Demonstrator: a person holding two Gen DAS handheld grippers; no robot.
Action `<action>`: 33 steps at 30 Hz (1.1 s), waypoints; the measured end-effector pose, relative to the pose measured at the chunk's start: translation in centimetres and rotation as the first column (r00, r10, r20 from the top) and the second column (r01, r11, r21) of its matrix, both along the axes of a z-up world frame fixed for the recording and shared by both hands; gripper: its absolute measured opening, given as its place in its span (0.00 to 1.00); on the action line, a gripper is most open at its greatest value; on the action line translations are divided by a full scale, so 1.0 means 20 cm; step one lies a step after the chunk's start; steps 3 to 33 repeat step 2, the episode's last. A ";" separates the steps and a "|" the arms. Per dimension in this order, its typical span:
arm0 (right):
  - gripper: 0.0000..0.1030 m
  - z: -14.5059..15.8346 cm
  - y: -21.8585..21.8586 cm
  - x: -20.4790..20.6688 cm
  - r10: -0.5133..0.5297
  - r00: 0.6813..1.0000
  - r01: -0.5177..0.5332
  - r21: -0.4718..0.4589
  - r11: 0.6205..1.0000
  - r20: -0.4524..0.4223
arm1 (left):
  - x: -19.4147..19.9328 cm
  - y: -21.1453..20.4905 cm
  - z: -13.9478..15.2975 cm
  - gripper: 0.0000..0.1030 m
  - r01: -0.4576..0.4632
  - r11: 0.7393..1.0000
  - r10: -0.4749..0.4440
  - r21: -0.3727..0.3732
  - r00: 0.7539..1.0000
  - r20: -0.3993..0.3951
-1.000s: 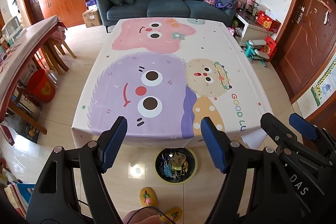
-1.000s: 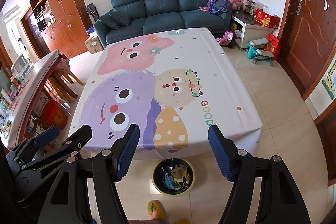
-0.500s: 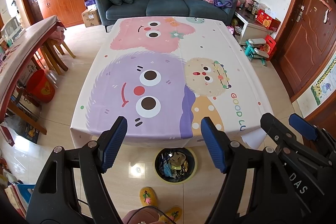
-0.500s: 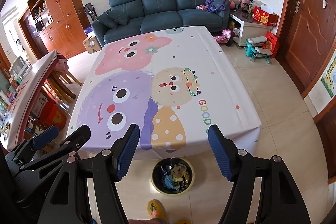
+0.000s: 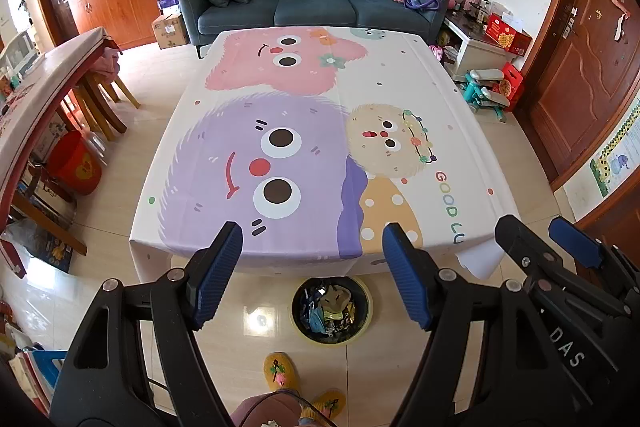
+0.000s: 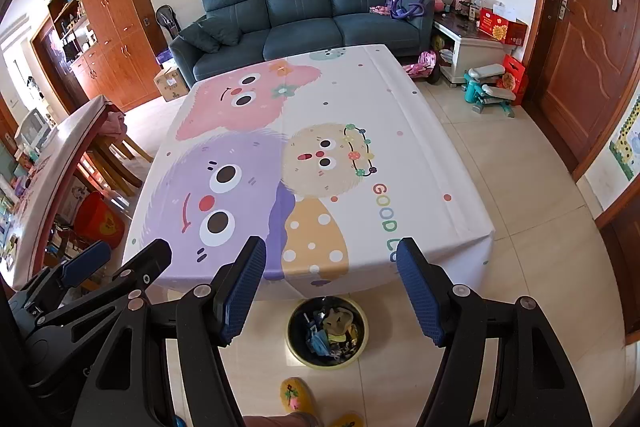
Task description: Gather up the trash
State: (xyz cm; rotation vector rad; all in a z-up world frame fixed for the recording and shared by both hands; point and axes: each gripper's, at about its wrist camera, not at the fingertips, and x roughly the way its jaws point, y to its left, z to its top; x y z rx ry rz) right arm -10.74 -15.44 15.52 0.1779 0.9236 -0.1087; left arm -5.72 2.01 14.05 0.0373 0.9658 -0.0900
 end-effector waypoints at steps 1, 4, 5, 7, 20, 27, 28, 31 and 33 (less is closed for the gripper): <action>0.67 0.00 0.00 0.00 0.000 1.000 0.000 0.001 1.000 0.000 | 0.00 0.00 0.00 0.68 0.000 1.000 0.000 0.000 1.000 0.000; 0.67 0.00 0.00 0.00 0.000 1.000 0.000 0.000 1.000 0.000 | 0.00 0.00 0.00 0.68 0.000 1.000 0.000 0.000 1.000 -0.001; 0.67 0.00 0.00 0.00 0.000 1.000 0.000 0.000 1.000 0.000 | 0.00 0.00 0.00 0.68 0.000 1.000 0.000 0.000 1.000 -0.001; 0.67 0.00 0.00 0.00 0.000 1.000 0.000 0.000 1.000 0.000 | 0.00 0.00 0.00 0.68 0.000 1.000 0.000 0.000 1.000 -0.001; 0.67 0.00 0.00 0.00 0.000 1.000 0.000 0.000 1.000 0.000 | 0.00 0.00 0.00 0.68 0.000 1.000 0.000 0.000 1.000 -0.001; 0.67 0.00 0.00 0.00 0.000 1.000 0.000 0.000 1.000 0.000 | 0.00 0.00 0.00 0.68 0.000 1.000 0.000 0.000 1.000 -0.001; 0.67 0.00 0.00 0.00 0.000 1.000 0.000 0.000 1.000 0.000 | 0.00 0.00 0.00 0.68 0.000 1.000 0.000 0.000 1.000 -0.001; 0.67 0.00 0.00 0.00 0.000 1.000 0.000 0.000 1.000 0.000 | 0.00 0.00 0.00 0.68 0.000 1.000 0.000 0.000 1.000 -0.001; 0.67 0.00 0.00 0.00 0.000 1.000 0.000 0.000 1.000 0.000 | 0.00 0.00 0.00 0.68 0.000 1.000 0.000 0.000 1.000 -0.001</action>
